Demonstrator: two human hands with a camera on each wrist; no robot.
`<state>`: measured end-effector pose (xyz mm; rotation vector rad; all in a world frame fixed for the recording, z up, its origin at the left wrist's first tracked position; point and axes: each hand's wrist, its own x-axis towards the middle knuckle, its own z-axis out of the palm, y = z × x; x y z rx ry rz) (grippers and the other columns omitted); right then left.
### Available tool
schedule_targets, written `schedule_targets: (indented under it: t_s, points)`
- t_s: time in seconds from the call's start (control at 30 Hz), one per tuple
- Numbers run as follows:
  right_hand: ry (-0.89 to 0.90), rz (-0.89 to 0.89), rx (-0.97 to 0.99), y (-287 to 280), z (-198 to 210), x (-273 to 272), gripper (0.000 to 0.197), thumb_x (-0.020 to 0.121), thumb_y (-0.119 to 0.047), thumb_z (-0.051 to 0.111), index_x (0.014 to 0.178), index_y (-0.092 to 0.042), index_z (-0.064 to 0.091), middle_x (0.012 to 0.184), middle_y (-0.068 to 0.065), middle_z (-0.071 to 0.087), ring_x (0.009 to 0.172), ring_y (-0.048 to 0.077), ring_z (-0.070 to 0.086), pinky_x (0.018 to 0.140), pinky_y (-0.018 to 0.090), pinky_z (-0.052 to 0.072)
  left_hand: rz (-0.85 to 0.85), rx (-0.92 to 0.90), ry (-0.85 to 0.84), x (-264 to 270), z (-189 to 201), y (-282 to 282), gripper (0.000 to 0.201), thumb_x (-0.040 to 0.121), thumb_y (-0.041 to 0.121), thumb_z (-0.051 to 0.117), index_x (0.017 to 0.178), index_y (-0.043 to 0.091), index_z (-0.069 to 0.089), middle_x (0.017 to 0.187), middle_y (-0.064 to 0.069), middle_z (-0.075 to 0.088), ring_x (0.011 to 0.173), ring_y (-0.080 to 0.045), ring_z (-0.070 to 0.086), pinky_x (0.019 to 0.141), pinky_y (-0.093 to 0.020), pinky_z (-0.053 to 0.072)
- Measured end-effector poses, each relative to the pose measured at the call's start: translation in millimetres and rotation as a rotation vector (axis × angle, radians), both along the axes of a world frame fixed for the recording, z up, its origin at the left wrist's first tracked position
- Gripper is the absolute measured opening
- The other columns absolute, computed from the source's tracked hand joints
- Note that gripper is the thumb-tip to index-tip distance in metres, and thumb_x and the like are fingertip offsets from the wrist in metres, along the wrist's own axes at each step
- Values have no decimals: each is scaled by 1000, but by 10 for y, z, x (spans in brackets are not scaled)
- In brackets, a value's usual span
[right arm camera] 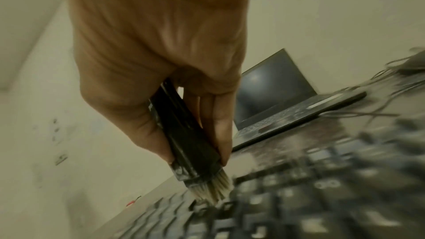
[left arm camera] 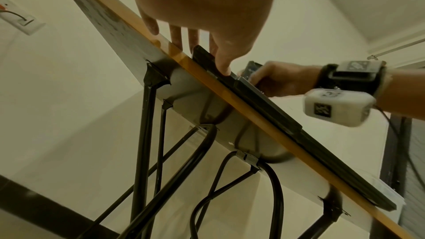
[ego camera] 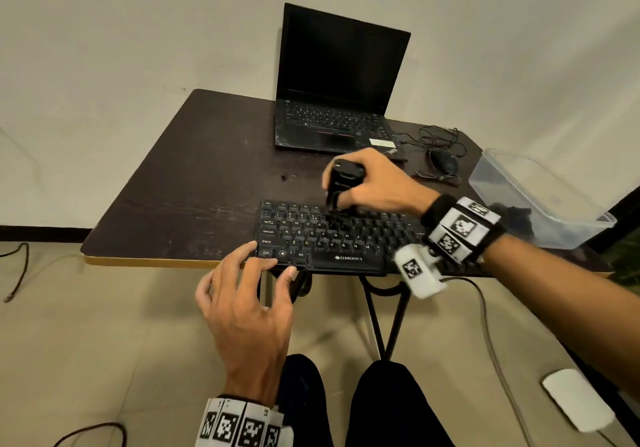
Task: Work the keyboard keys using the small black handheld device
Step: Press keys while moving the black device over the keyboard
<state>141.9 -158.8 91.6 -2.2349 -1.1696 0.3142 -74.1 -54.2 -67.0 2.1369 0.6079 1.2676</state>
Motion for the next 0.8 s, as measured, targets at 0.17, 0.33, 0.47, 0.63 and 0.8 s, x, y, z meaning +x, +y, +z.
schedule_targets:
  t_s: [0.17,0.33,0.47,0.63,0.8]
  points:
    - [-59,211,-25,891,34,-291,28,68,-8,76,85,-30,75,80,-14,73,74,6,67,72,26,57,2,33,14,-9,-16,24,23,89,39,79,100,19,72,130,1,69,118,-24,66,101,-55,42]
    - [-177,263,-146,801,133,-229,26,73,-11,75,91,-29,75,87,-12,76,83,8,70,78,24,55,15,69,33,-10,-10,36,25,89,39,79,100,17,74,130,-1,70,118,-23,66,103,-51,40]
    - [-186,177,-154,84,98,49,22,77,-11,75,94,-25,76,93,-10,78,86,1,71,81,25,53,14,67,25,-12,6,33,24,90,39,78,100,18,73,131,1,70,119,-22,66,103,-52,39]
    - [-149,-23,-186,-954,83,390,31,81,2,80,98,-25,77,100,-8,77,91,1,72,94,40,60,11,55,18,-20,11,18,22,91,38,78,100,19,73,131,3,69,119,-20,65,101,-53,39]
    - [-86,-80,-122,-1183,83,412,33,80,4,80,96,-25,77,100,-6,78,94,10,73,99,52,60,18,44,11,-9,-1,1,22,90,37,78,100,18,73,131,2,69,120,-21,65,101,-54,39]
